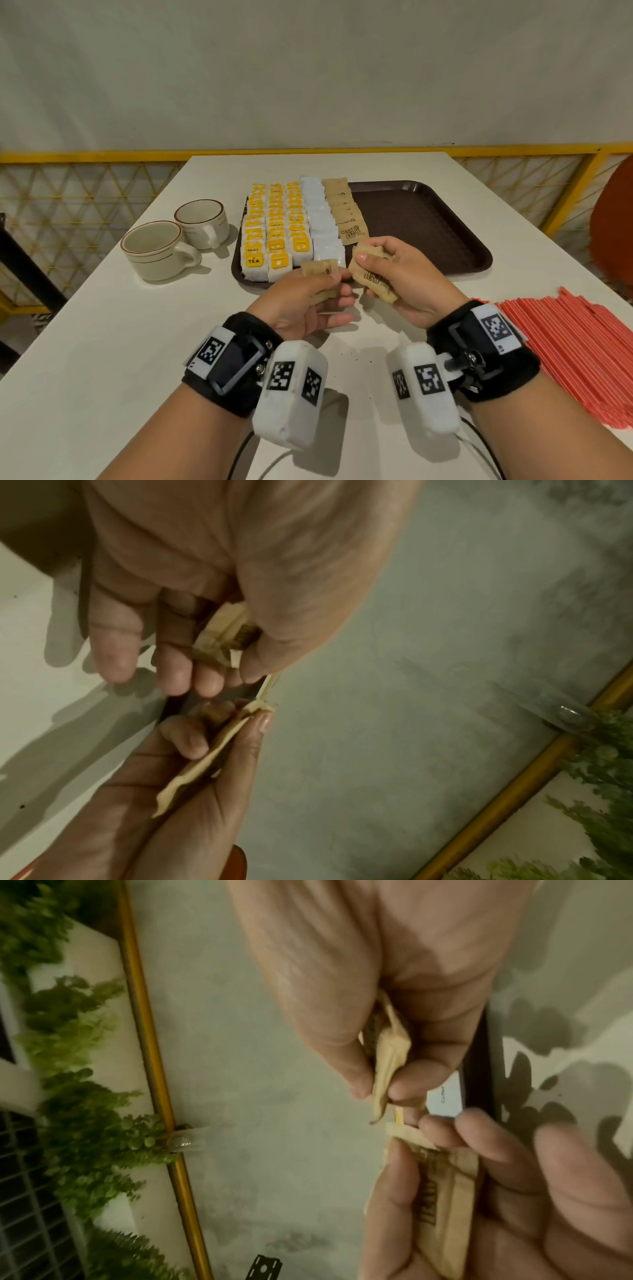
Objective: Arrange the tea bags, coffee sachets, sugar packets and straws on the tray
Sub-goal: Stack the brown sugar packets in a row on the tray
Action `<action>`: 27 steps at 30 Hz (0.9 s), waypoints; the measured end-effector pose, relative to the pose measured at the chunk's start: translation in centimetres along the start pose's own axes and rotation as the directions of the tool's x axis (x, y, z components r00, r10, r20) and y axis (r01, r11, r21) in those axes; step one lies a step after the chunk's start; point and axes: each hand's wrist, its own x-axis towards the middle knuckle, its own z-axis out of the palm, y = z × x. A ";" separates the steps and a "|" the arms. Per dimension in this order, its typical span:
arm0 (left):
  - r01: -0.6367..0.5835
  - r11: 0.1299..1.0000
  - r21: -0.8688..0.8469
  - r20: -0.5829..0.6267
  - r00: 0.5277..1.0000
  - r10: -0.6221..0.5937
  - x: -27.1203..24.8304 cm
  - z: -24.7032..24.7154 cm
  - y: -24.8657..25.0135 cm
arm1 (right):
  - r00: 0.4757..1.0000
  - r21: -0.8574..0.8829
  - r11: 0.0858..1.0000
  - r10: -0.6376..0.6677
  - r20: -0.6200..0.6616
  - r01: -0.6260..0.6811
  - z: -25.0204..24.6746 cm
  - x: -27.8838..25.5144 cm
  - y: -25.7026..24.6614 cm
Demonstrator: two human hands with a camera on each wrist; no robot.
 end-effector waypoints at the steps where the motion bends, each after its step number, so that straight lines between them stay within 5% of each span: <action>1: -0.004 1.000 0.005 -0.003 1.000 0.004 0.0 0.1 0.0 | 1.000 0.013 1.000 0.003 0.006 -0.003 0.1 0.0 0.1; 12: -0.078 0.996 0.046 -0.055 0.995 0.081 0.0 -0.2 -0.1 | 0.991 0.227 0.967 0.100 0.085 -0.116 0.5 0.3 0.3; 18: -0.111 0.992 -0.051 -0.104 0.989 0.106 -0.5 -1.4 1.5 | 0.997 0.297 0.955 0.019 -0.078 0.005 -0.6 0.7 -0.2; 27: -0.213 0.975 -0.064 -0.226 0.955 0.193 -0.2 -1.2 1.1 | 0.995 0.287 0.956 -0.075 0.058 0.056 -0.6 0.2 -0.5</action>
